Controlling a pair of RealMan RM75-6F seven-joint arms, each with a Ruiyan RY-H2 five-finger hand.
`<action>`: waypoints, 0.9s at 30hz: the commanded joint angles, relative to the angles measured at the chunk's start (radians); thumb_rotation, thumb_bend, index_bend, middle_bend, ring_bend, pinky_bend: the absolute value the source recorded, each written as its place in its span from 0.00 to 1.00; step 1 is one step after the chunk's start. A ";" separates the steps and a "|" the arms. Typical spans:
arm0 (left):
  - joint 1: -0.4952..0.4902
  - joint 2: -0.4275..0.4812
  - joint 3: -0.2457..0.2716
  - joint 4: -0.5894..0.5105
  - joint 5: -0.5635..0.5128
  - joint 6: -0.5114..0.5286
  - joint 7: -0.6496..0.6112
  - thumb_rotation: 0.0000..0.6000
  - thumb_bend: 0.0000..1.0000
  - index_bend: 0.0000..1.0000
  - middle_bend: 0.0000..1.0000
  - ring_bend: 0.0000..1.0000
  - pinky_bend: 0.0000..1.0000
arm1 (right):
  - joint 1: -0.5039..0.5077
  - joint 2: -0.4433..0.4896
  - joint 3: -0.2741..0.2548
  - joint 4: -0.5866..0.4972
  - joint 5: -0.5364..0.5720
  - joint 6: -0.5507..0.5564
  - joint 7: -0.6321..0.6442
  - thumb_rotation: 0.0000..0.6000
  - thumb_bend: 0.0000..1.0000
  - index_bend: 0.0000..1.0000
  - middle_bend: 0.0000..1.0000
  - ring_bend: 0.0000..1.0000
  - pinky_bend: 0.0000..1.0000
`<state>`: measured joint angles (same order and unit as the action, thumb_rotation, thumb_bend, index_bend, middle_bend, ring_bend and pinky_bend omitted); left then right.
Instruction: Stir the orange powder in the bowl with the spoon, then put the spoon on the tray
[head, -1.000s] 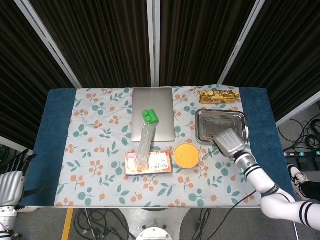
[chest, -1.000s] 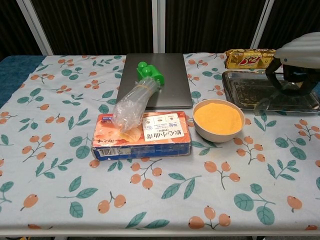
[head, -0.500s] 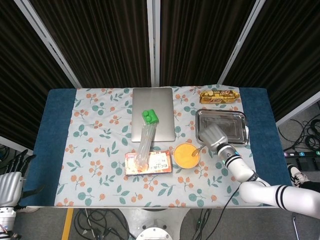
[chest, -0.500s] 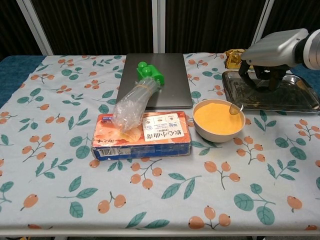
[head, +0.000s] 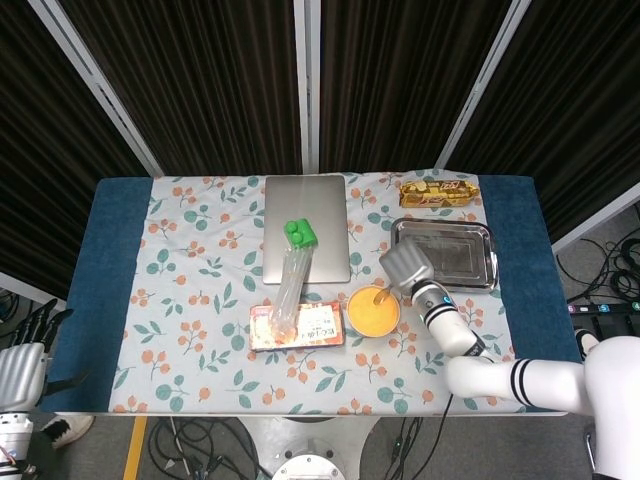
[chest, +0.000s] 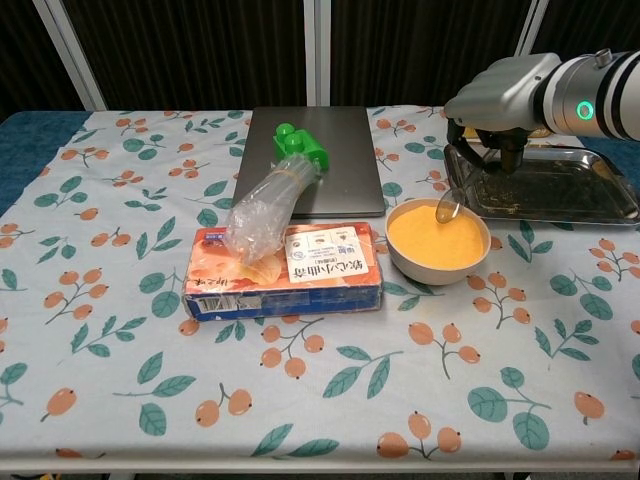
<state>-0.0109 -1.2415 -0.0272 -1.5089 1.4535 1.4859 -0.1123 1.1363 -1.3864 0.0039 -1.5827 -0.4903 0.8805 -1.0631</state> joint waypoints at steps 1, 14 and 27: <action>-0.001 -0.002 0.000 0.005 -0.003 -0.005 -0.002 1.00 0.13 0.20 0.12 0.08 0.12 | 0.010 -0.006 -0.007 -0.002 0.014 0.013 -0.005 1.00 0.49 0.72 0.94 0.96 1.00; -0.007 -0.010 -0.004 0.017 0.003 -0.005 -0.013 1.00 0.13 0.20 0.12 0.08 0.12 | -0.003 -0.012 -0.018 -0.021 0.006 0.027 0.073 1.00 0.45 0.71 0.94 0.96 1.00; 0.002 -0.005 -0.002 0.015 0.000 0.007 -0.012 1.00 0.13 0.20 0.12 0.08 0.12 | -0.013 -0.031 -0.031 -0.034 -0.033 0.024 0.132 1.00 0.23 0.36 0.94 0.96 1.00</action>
<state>-0.0084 -1.2463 -0.0295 -1.4940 1.4538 1.4925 -0.1246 1.1243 -1.4215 -0.0263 -1.6124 -0.5188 0.9015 -0.9350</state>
